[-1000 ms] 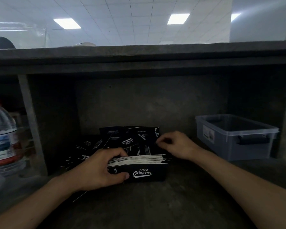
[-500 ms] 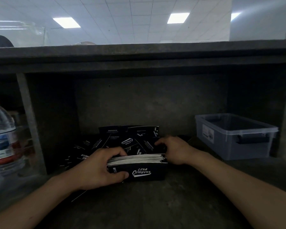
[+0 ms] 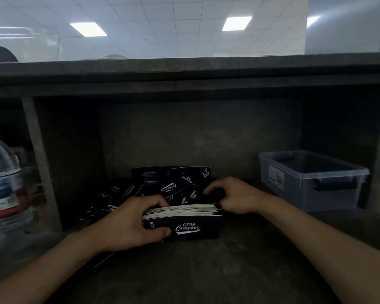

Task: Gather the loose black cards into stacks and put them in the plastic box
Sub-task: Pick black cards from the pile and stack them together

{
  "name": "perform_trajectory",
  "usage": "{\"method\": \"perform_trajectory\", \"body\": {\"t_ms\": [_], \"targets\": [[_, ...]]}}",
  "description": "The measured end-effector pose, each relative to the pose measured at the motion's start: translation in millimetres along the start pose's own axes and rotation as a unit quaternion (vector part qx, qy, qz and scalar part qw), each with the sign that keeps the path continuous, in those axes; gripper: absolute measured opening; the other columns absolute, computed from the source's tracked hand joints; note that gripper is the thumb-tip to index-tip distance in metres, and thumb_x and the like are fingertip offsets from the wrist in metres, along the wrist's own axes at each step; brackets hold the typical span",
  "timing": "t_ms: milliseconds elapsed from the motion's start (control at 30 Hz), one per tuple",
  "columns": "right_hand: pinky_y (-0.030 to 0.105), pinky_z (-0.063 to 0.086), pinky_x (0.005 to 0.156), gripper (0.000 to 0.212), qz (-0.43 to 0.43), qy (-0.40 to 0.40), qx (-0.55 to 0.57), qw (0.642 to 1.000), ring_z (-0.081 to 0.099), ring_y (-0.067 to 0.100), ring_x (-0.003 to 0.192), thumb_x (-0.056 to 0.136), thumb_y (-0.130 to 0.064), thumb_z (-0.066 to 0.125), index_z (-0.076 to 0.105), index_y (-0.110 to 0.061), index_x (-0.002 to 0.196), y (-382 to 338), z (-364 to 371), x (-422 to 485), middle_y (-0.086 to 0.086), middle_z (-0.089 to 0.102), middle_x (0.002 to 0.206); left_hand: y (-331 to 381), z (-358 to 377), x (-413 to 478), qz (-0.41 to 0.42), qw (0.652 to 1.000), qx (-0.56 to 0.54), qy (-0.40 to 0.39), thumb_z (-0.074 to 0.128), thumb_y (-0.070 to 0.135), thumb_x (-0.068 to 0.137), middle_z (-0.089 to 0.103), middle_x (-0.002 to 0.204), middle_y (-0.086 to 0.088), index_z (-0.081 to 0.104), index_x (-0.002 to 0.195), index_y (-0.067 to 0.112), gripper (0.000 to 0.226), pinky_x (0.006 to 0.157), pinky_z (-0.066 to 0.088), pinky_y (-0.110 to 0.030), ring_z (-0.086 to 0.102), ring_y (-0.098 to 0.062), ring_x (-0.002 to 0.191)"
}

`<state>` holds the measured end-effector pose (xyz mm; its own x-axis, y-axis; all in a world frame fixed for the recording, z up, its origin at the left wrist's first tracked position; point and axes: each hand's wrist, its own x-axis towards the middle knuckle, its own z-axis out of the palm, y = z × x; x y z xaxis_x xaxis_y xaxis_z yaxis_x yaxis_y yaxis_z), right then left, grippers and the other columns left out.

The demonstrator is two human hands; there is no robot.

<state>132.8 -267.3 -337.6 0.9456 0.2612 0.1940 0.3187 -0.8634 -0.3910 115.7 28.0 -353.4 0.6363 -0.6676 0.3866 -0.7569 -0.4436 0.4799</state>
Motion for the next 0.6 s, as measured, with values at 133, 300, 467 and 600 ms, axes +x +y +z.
{"method": "perform_trajectory", "body": {"t_ms": [133, 300, 467, 600], "targets": [[0.008, 0.034, 0.104, 0.061, -0.048, -0.045, 0.005, 0.998, 0.051, -0.006, 0.123, 0.076, 0.005, 0.064, 0.065, -0.025, 0.129, -5, 3, -2, -0.009, 0.055, 0.141, 0, 0, 0, -0.003, 1.0, 0.001, 0.0, 0.08, 0.037, 0.079, 0.073, 0.093, 0.013, 0.065, 0.098, 0.032, 0.025, 0.066, 0.056, -0.024, 0.071, -0.009, 0.079], [-0.002, 0.038, 0.059, 0.048, -0.071, -0.02, 0.028, 0.997, 0.054, -0.025, 0.063, 0.081, -0.002, 0.075, 0.066, -0.018, 0.125, 2, -4, -3, -0.008, 0.067, 0.114, 0, 0, 0, -0.007, 1.0, -0.005, 0.0, 0.08, 0.037, 0.079, 0.073, 0.093, 0.01, 0.065, 0.098, 0.03, 0.025, 0.067, 0.058, -0.03, 0.071, -0.012, 0.079], [0.01, 0.048, 0.074, 0.038, -0.052, 0.02, 0.09, 0.994, 0.065, -0.003, 0.083, 0.085, -0.004, 0.072, 0.07, -0.019, 0.12, 0, -11, -3, -0.001, 0.071, 0.103, 1, 1, 0, -0.01, 1.0, -0.001, 0.003, 0.079, 0.037, 0.079, 0.073, 0.091, 0.008, 0.065, 0.099, 0.03, 0.025, 0.066, 0.059, -0.035, 0.071, -0.015, 0.077], [0.017, 0.049, 0.066, 0.023, -0.054, 0.135, 0.162, 0.976, 0.068, 0.008, 0.074, 0.089, 0.001, 0.064, 0.076, -0.016, 0.098, -3, -20, -4, 0.011, 0.073, 0.099, 0, 1, 0, -0.012, 1.0, 0.004, 0.001, 0.08, 0.037, 0.079, 0.073, 0.091, 0.008, 0.065, 0.098, 0.031, 0.025, 0.066, 0.058, -0.034, 0.071, -0.014, 0.076]]}}
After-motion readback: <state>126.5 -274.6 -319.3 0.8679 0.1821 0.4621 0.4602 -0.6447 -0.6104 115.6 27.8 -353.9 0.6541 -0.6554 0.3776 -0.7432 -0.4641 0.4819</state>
